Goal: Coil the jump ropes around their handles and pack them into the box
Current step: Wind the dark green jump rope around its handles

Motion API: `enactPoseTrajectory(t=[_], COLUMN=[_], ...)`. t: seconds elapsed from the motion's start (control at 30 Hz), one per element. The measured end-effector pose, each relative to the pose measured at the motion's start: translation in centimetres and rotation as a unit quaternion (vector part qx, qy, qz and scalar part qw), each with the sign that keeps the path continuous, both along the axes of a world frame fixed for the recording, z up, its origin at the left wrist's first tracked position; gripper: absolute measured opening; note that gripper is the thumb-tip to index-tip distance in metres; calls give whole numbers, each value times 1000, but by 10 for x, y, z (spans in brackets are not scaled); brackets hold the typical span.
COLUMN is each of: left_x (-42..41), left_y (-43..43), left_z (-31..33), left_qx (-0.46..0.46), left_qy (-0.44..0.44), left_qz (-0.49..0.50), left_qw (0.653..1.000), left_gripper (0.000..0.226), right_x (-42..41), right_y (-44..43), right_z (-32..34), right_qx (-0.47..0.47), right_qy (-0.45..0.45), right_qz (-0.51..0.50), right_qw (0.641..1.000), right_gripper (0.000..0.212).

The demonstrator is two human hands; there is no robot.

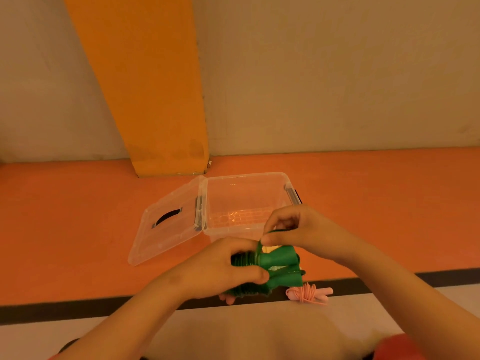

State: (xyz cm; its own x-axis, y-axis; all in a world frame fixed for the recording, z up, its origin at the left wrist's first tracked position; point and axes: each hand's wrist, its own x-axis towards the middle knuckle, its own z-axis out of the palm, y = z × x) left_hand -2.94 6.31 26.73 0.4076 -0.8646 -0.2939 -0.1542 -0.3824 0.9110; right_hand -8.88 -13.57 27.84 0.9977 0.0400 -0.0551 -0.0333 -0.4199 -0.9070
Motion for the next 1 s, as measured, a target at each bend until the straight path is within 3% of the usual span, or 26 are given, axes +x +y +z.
enactPoseTrajectory(t=[0.1, 0.17, 0.23, 0.3, 0.4, 0.5, 0.63, 0.87, 0.93, 1.0], left_x=[4, 7, 8, 7, 4, 7, 16, 32, 34, 34], left_y=[3, 3, 1, -3, -11, -16, -17, -13, -13, -14], left_z=[2, 6, 9, 10, 9, 11, 9, 3, 0, -1], left_qx=[-83, -132, -169, -193, -207, -241, -234, -211, -207, -211], left_qy=[121, 159, 160, 170, 178, 194, 181, 77, 78, 116], left_qz=[35, 91, 140, 169, 211, 242, 289, 378, 386, 389], left_qw=[989, 974, 962, 951, 938, 920, 911, 898, 895, 889], left_gripper=[47, 48, 37, 31, 40, 46, 26, 11, 11, 12], right_x=[1, 2, 2, 3, 1, -1, -5, -16, -19, -20], right_y=[-7, -6, 1, 7, 8, 12, 13, 5, 4, 3], right_z=[2, 2, 3, 1, -2, -4, -1, 16, 18, 22], right_qx=[54, 67, 19, -70, -144, -214, -310, -358, -370, -322], right_qy=[-3, -25, -58, -87, -115, -107, -78, -41, -53, -58], right_qz=[-8, -15, -37, -42, -53, -55, -54, -105, -125, -139], right_qw=[999, 997, 997, 993, 981, 969, 946, 927, 919, 935], right_gripper=[21, 23, 16, 31, 7, 5, 12, 10, 15, 21])
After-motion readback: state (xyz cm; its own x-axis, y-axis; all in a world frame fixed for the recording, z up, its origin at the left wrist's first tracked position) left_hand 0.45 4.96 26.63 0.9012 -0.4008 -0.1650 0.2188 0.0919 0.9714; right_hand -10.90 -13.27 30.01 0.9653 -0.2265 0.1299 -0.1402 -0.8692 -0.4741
